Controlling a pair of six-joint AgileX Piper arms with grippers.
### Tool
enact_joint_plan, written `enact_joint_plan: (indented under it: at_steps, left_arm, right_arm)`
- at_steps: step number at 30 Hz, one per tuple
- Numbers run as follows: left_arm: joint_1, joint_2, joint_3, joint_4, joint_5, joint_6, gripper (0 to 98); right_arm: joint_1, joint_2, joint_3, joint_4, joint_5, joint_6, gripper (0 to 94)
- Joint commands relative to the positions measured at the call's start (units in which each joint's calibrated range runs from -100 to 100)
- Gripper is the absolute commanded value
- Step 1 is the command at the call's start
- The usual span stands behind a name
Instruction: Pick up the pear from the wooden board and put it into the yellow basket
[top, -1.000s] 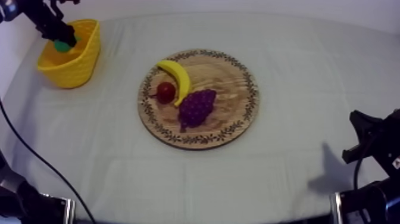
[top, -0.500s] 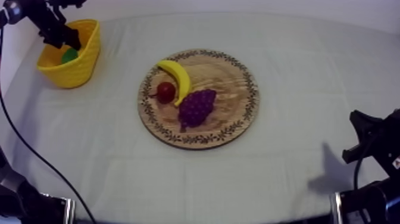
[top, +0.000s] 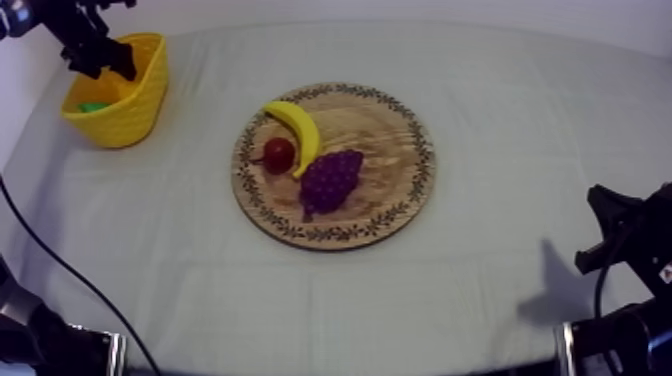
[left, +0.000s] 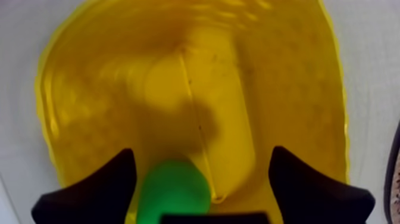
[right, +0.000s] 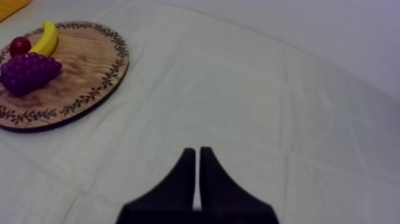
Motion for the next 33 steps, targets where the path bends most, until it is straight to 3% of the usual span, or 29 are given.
enact_joint_plan:
  at_steps: [1, 17, 33]
  left_arm:
    - [0.0, -0.8, 0.7, 0.1, -0.6, 0.1, 70.3]
    - [0.6, -12.2, 9.7, 0.49, -4.6, 3.1, 23.9]
    - [4.5, -33.5, 30.7, 1.21, -19.2, 4.4, 7.6]
  right_arm:
    - [0.0, 0.0, 0.0, 0.0, 0.0, 0.0, 0.4]
    - [0.0, 0.0, 0.0, 0.0, 0.0, 0.0, 0.4]
    - [0.0, 0.0, 0.0, 0.0, 0.0, 0.0, 0.4]
